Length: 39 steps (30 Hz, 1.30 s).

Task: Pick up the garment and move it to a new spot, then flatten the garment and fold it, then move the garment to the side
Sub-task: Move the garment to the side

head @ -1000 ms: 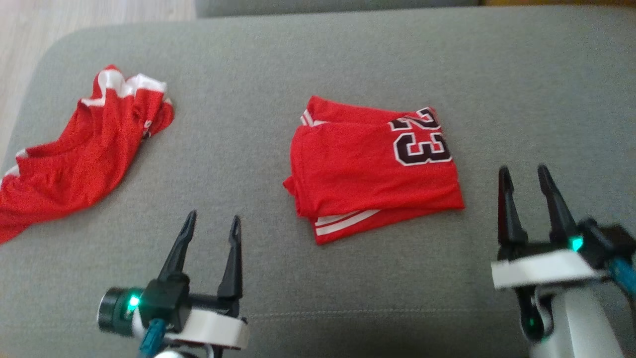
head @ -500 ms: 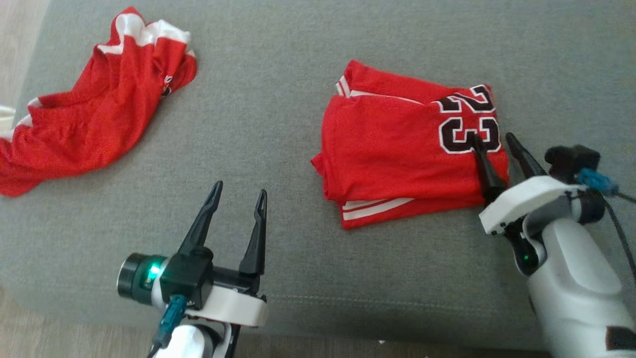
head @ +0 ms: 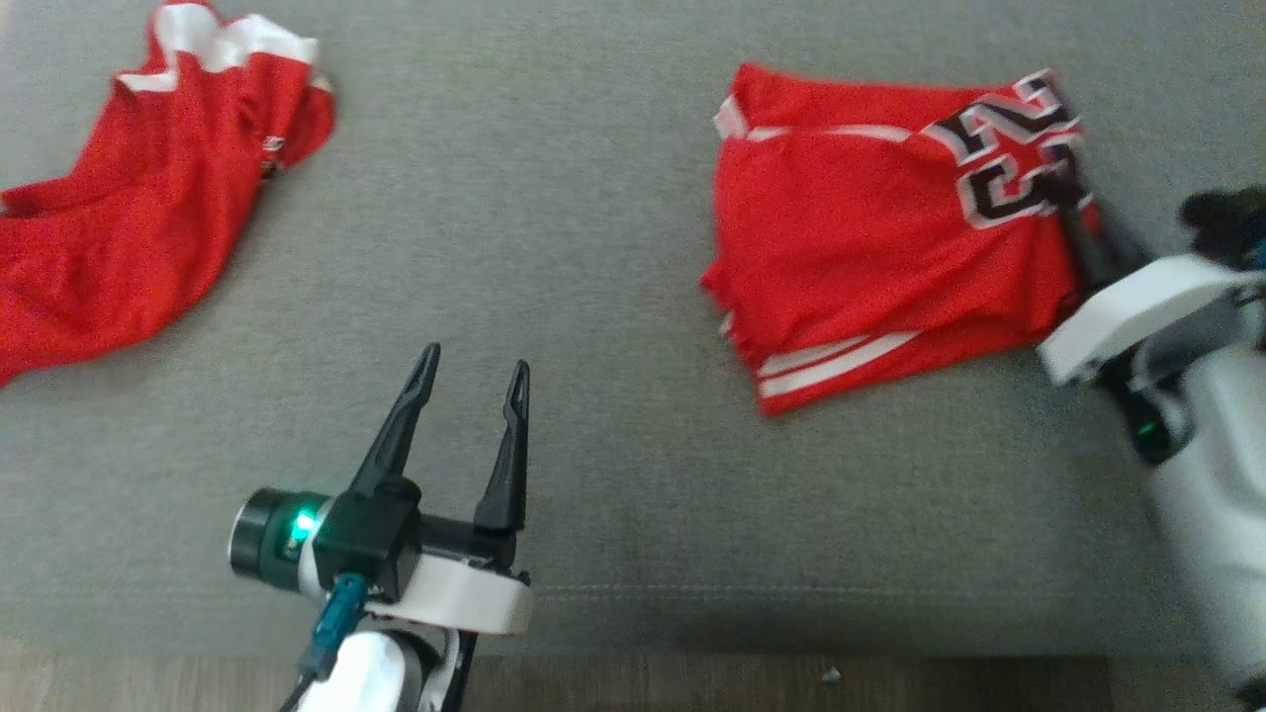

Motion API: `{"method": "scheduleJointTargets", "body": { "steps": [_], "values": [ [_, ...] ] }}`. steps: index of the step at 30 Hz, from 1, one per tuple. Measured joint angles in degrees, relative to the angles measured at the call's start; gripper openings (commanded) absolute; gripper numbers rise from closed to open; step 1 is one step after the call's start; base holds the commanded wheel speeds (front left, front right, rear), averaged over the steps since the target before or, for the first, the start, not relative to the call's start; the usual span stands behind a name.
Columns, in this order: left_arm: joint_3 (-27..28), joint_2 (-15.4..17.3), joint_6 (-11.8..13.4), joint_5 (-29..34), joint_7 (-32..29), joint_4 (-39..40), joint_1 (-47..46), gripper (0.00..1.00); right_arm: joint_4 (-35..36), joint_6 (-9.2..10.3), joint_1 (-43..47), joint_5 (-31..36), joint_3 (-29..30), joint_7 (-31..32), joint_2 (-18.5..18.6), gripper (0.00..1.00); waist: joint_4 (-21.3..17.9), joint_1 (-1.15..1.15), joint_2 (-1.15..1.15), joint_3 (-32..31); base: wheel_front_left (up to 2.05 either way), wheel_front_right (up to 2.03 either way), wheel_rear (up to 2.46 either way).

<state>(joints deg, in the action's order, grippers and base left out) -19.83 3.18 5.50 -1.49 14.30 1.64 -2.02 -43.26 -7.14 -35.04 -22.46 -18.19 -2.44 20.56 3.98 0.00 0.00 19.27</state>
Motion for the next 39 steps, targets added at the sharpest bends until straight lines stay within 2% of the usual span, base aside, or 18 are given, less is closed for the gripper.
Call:
{"method": "scheduleJointTargets", "body": {
  "steps": [10, 18, 23, 24, 25, 29, 33, 36, 39],
  "values": [
    [0.25, 1.34, -1.03, 1.52, 0.01, 2.03, -4.88, 1.0, 8.44, 0.0, -3.36, 0.88, 5.48, 3.28, 9.56, 0.0, -6.34, 0.0, 0.0, 6.29, 0.0, 0.0, 0.0],
    [-0.21, 3.7, -1.02, 2.79, 0.41, 3.42, -7.18, 1.0, 17.3, 0.0, -4.69, 1.0, 10.18, 5.32, 13.14, 0.0, -11.13, 0.01, 0.0, 11.11, 0.0, 0.0, 0.0],
    [-1.42, 5.12, -0.87, 3.44, 0.41, 3.82, -9.26, 1.0, 22.38, 0.0, -4.93, 5.04, 13.37, 7.75, 14.59, 0.0, -14.15, 0.01, 0.0, 13.79, 0.0, 0.0, 0.0],
    [-1.7, 5.26, -0.69, 3.43, 0.41, 3.93, -9.5, 1.0, 22.91, 0.0, -4.94, 5.78, 14.06, 8.13, 14.72, 0.22, -14.61, 0.0, 0.0, 14.25, 0.0, 0.0, 0.0],
    [-1.93, 5.37, -0.52, 3.43, 0.41, 3.94, -9.73, 1.0, 23.2, 0.0, -4.98, 6.64, 15.16, 8.16, 14.69, 1.0, -15.0, 0.0, 0.0, 14.65, 0.0, 0.0, 0.0],
    [-2.97, 5.88, -0.38, 3.42, 0.41, 3.82, -10.51, 1.0, 24.06, 0.0, -5.22, 12.37, 20.28, 7.77, 14.08, 1.0, -15.73, 0.0, 0.0, 15.59, 0.0, 0.0, 0.0],
    [-3.75, 5.95, 0.26, 3.23, 0.41, 3.57, -10.95, 1.0, 26.46, 0.0, -5.22, 20.76, 23.7, 4.63, 11.21, 1.0, -14.82, 0.0, 0.0, 14.93, 0.0, 0.0, 0.0],
    [-3.86, 5.98, 0.9, 2.59, 0.41, 3.15, -10.98, 1.0, 29.05, 0.0, -5.06, 24.7, 24.28, 2.45, 6.81, 1.0, -13.95, 0.0, 0.0, 13.66, 0.0, 0.0, 0.0],
    [-4.1, 5.81, 1.67, 2.33, 0.41, 2.77, -10.92, 1.0, 30.49, 0.0, -3.44, 25.57, 22.62, 0.75, 2.0, 1.0, -12.95, 0.0, 0.0, 11.8, 0.0, 0.0, 0.0]
  ]
}}
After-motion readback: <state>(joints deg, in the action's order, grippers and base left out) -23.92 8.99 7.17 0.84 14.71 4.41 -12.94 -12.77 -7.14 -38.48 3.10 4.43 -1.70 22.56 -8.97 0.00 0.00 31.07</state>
